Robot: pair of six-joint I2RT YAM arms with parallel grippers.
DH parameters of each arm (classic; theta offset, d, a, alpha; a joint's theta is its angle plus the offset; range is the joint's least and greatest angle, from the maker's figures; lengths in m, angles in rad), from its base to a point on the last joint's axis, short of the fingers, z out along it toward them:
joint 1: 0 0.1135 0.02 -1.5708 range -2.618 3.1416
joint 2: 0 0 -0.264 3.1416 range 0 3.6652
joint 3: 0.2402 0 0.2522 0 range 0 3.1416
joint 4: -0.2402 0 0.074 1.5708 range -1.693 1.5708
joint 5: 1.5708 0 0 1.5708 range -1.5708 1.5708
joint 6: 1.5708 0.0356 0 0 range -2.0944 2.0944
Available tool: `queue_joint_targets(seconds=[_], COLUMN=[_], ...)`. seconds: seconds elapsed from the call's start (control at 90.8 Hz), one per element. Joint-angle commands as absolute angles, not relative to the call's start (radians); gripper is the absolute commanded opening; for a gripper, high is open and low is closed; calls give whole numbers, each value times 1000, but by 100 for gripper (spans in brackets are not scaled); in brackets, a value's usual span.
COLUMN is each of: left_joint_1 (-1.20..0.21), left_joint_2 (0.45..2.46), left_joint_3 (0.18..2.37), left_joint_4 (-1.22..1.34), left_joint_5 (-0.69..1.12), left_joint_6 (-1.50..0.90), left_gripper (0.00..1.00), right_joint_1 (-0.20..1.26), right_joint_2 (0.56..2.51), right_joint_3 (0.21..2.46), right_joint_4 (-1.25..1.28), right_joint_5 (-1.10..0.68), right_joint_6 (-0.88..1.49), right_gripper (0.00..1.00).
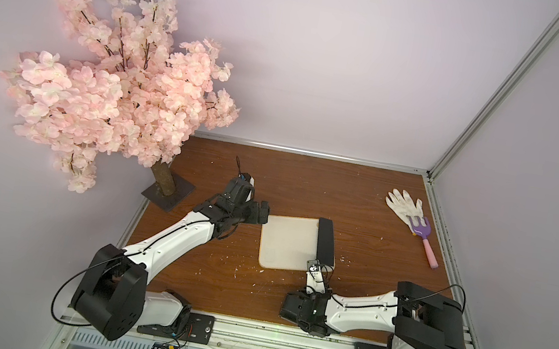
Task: Align the knife with the edge of the cutting board
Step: Adjust the knife at the edge of the cutting board.
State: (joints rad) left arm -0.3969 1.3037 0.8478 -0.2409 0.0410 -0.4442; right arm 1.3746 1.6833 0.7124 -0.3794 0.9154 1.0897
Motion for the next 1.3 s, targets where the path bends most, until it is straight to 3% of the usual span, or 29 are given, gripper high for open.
queue_joint_targets(seconds=[0.0, 1.288], left_joint_1=[-402, -401], left_joint_2=[1292, 1288], left_joint_3=[839, 836], left_joint_4=[-244, -240], left_joint_5=[34, 32], left_joint_6=[-435, -436], left_gripper=[100, 100], right_joint_1=[1392, 1403], right_joint_2=[1651, 1729], right_joint_3=[699, 728], right_joint_4=[-378, -458], right_joint_5=[917, 936], right_joint_6=[1046, 1121], right_gripper=[3, 3])
